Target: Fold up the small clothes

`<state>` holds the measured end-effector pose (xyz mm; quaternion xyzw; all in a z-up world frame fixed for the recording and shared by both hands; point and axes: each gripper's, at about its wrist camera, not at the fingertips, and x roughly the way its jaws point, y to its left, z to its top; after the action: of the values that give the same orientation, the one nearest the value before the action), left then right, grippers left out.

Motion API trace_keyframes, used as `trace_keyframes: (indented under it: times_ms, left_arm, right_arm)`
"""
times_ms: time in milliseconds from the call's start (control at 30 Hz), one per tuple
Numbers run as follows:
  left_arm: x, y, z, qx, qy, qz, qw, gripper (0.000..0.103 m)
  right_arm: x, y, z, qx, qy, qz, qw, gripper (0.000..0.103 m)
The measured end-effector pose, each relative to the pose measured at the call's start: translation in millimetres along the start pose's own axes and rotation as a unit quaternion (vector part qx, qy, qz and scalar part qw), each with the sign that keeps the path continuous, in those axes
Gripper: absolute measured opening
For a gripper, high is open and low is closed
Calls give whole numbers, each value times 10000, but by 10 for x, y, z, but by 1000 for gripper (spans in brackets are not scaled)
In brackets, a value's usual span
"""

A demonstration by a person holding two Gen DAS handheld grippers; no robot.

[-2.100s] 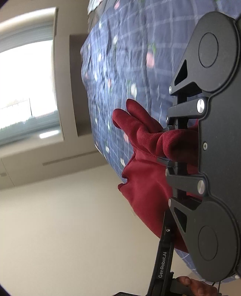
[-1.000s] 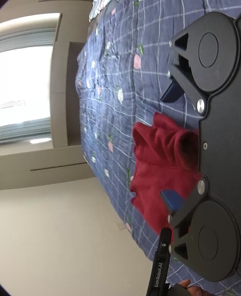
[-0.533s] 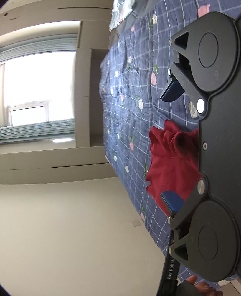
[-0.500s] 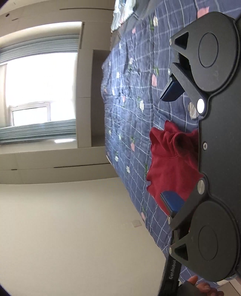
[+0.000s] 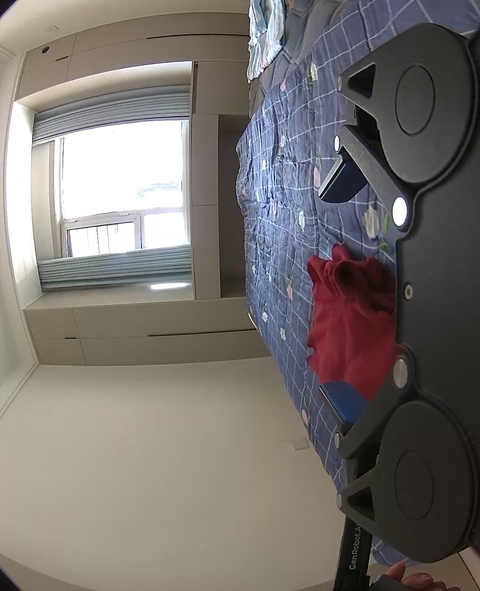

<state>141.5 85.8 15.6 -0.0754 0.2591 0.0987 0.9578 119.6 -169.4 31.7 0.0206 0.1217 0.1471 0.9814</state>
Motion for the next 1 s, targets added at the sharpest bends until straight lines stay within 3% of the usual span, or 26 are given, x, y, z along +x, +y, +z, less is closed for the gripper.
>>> trace_keyframes:
  times_ms: [133,267,533,1000]
  left_arm:
    - [-96,60,-99,-124,-61,105,9998,103]
    - [-168,104,-216,-235,-165,-19,9996,103]
    - [-350,67,-401,111,-308,-119,9994,103]
    - [-469,113,-649,-43,-191,-19,9998,103]
  right_arm:
    - [-91,57,-102,-14,137,-17,9999,102]
    - [-202,90,-191,76,91,-126,9999,102]
    - [-469,154,-407,185,144,-514,9984,102]
    - [-569,172,-495,139,86,-528,9985,103]
